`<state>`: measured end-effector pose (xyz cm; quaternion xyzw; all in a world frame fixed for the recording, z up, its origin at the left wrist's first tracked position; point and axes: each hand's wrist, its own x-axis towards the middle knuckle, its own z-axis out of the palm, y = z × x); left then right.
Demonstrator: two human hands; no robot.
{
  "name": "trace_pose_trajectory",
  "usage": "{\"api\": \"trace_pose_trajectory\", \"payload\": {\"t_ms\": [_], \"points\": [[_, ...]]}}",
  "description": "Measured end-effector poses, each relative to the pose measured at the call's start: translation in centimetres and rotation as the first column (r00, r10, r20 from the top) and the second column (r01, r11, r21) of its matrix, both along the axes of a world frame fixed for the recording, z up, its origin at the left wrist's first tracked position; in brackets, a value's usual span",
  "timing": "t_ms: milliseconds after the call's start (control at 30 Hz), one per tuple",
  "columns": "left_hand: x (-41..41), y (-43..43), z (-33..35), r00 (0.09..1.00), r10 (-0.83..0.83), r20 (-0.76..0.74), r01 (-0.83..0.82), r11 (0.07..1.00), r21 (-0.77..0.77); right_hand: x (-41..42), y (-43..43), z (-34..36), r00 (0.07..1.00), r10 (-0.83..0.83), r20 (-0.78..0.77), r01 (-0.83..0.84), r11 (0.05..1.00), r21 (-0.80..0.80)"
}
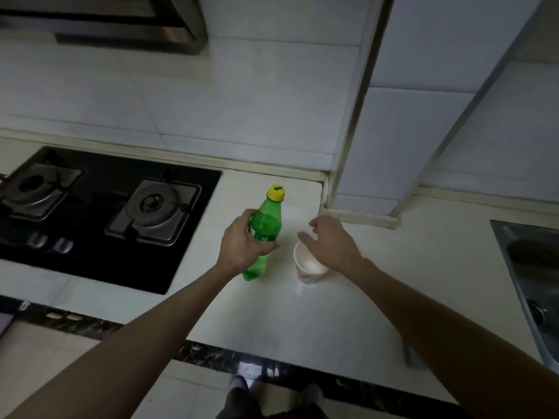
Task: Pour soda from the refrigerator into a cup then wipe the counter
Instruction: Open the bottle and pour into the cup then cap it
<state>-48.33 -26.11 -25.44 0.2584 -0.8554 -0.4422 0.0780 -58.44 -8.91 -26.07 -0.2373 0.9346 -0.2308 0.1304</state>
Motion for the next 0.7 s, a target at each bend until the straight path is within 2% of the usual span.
{"api": "trace_pose_trajectory", "payload": {"t_ms": [100, 167, 300, 367, 500, 633, 700], "points": [[0.4, -0.3, 0.7, 0.998, -0.025, -0.065, 0.028, 0.998, 0.047, -0.2, -1.9, 5.1, 0.992, -0.114, 0.050, 0.123, 0.962, -0.245], [0.4, -0.7, 1.5, 0.992, -0.080, -0.093, 0.085, 0.995, 0.048, 0.1, -3.4, 8.0, 0.991, -0.134, 0.002, 0.129, 0.946, -0.296], [0.1, -1.9, 3.5, 0.974, -0.180, -0.139, 0.186, 0.982, 0.031, 0.9, -5.8, 12.0, 0.955, -0.090, -0.284, 0.051, 0.989, -0.142], [0.0, -2.4, 4.3, 0.966, -0.205, -0.158, 0.202, 0.979, -0.034, 0.9, -6.3, 13.0, 0.934, -0.089, -0.346, 0.057, 0.993, -0.100], [0.1, -3.4, 5.4, 0.952, -0.265, -0.154, 0.227, 0.947, -0.227, 0.6, -6.4, 14.1, 0.921, -0.121, -0.371, 0.135, 0.991, 0.013], [0.0, -4.6, 5.2, 0.911, -0.392, -0.128, 0.318, 0.866, -0.385, 1.2, -5.9, 13.9, 0.927, -0.113, -0.357, 0.179, 0.971, 0.157], [0.1, -4.8, 5.0, 0.896, -0.435, -0.087, 0.356, 0.823, -0.443, 1.8, -5.8, 13.6, 0.932, -0.146, -0.333, 0.214, 0.961, 0.178]]}}
